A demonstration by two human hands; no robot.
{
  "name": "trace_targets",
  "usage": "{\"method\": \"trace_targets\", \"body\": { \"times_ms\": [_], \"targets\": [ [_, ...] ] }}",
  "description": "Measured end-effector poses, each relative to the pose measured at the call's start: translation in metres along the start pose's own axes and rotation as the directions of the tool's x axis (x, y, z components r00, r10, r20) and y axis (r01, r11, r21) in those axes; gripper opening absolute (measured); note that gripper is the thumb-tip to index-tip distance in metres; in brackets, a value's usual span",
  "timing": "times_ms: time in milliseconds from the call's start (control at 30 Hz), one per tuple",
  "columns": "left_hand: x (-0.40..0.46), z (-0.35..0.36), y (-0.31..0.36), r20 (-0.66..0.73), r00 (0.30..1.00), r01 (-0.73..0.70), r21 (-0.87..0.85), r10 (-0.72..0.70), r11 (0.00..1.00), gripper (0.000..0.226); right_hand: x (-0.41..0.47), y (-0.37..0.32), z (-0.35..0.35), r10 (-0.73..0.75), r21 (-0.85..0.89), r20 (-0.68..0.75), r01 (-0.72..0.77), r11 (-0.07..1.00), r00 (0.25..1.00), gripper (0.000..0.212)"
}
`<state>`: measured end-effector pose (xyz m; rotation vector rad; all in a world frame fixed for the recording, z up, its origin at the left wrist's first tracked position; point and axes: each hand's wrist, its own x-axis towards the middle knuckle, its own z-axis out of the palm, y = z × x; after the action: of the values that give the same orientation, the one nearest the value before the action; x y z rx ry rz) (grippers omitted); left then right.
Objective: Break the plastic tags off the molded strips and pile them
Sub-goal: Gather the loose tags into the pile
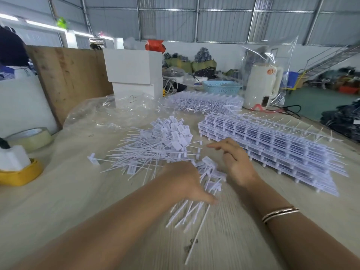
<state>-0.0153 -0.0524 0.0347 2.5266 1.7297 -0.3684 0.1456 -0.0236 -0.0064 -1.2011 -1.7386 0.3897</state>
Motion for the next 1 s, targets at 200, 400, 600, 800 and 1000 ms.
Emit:
{"method": "trace_targets", "body": {
  "times_ms": [200,400,600,800,1000],
  "targets": [
    [-0.007,0.004,0.006,-0.023,0.998,-0.055,0.067,0.057,0.996,0.016,0.005,0.011,-0.008,0.148,0.11,-0.169,-0.131,0.985,0.974,0.04],
    [-0.013,0.025,-0.007,-0.295,0.954,-0.084,-0.094,0.053,0.992,0.041,0.007,0.018,-0.013,0.211,0.198,-0.289,-0.158,0.968,0.934,0.037],
    [-0.003,-0.012,-0.07,-0.583,0.805,-0.203,-0.096,0.11,0.974,0.034,0.01,0.03,-0.017,0.252,0.231,-0.33,-0.181,0.956,0.91,0.045],
    [0.035,-0.048,-0.132,-0.688,0.726,-0.199,-0.219,-0.006,0.955,0.034,0.012,0.025,-0.012,0.188,0.152,-0.3,-0.147,0.977,0.935,0.04],
    [0.073,0.0,-0.15,-0.289,0.957,-0.049,-0.074,0.026,0.996,0.05,0.011,0.02,-0.01,0.197,0.12,-0.26,-0.171,0.978,0.945,0.041]
  ]
}}
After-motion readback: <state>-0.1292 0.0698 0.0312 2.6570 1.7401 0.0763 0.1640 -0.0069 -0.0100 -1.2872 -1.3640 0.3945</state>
